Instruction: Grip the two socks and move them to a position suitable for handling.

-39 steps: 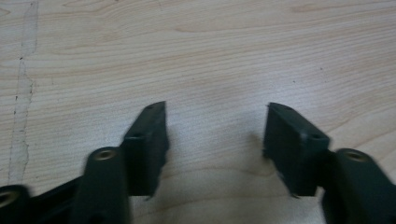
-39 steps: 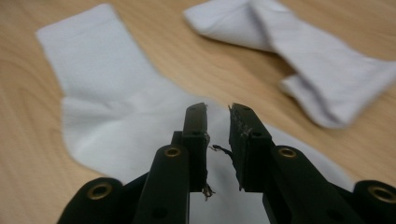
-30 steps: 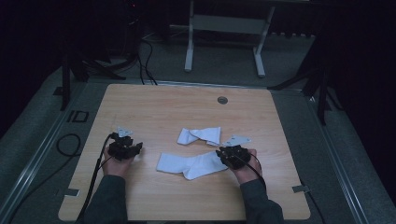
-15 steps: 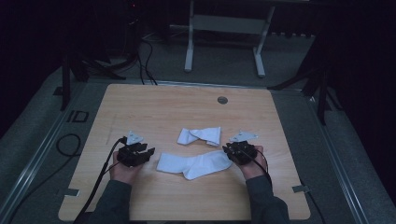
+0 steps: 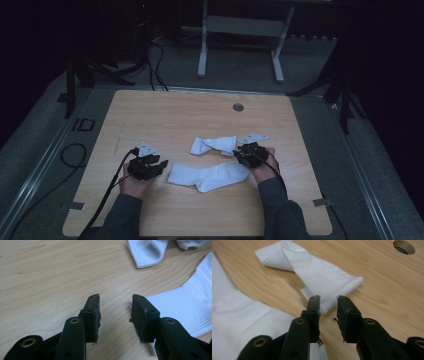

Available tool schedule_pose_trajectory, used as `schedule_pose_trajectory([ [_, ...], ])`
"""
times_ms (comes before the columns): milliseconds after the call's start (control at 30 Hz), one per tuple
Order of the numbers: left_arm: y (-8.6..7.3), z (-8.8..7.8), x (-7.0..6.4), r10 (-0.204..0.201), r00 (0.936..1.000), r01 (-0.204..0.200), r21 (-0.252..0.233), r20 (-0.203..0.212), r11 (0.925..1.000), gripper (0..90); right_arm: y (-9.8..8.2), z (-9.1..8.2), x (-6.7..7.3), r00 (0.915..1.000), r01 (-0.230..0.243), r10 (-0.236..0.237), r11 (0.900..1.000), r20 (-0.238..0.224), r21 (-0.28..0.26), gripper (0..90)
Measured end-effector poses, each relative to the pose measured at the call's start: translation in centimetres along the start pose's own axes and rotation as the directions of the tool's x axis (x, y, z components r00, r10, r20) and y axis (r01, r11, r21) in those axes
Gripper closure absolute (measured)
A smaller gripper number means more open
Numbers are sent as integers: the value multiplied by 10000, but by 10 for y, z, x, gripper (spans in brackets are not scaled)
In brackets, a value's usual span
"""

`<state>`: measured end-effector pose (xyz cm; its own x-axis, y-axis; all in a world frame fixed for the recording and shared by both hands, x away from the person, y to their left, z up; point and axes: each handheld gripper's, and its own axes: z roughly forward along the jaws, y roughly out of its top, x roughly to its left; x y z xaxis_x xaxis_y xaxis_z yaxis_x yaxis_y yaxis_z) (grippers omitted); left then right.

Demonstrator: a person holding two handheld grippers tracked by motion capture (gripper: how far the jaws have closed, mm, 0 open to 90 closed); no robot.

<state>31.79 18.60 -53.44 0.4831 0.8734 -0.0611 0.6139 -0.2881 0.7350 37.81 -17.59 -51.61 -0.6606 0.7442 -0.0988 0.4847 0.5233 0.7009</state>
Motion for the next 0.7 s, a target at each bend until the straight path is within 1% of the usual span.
schedule_pose_trajectory([
  [133,0,0,0,25,10000,-25,20,-75,10000,587,4,10,-2,10000,-23,23,9999,11,158,638],
  [200,0,0,0,48,9999,-47,44,-105,10000,584,4,14,-2,10000,-33,35,9996,-90,264,589],
  [267,0,0,0,54,9999,-53,38,-127,10000,582,5,16,-2,9999,-63,67,9994,-131,349,562],
  [367,0,0,1,55,9998,-54,49,-183,10000,581,7,18,-1,10000,-10,13,9991,-70,433,516],
  [467,-1,0,1,62,9998,-60,105,-208,9999,579,9,22,-1,10000,-2,1,9982,19,594,441],
  [600,0,0,1,61,9997,-59,76,-250,10000,579,9,28,-3,9998,-128,117,9959,130,892,407],
  [700,-1,0,1,95,9995,-92,102,-301,9999,579,8,33,-4,9999,-159,153,9940,62,1084,439],
])
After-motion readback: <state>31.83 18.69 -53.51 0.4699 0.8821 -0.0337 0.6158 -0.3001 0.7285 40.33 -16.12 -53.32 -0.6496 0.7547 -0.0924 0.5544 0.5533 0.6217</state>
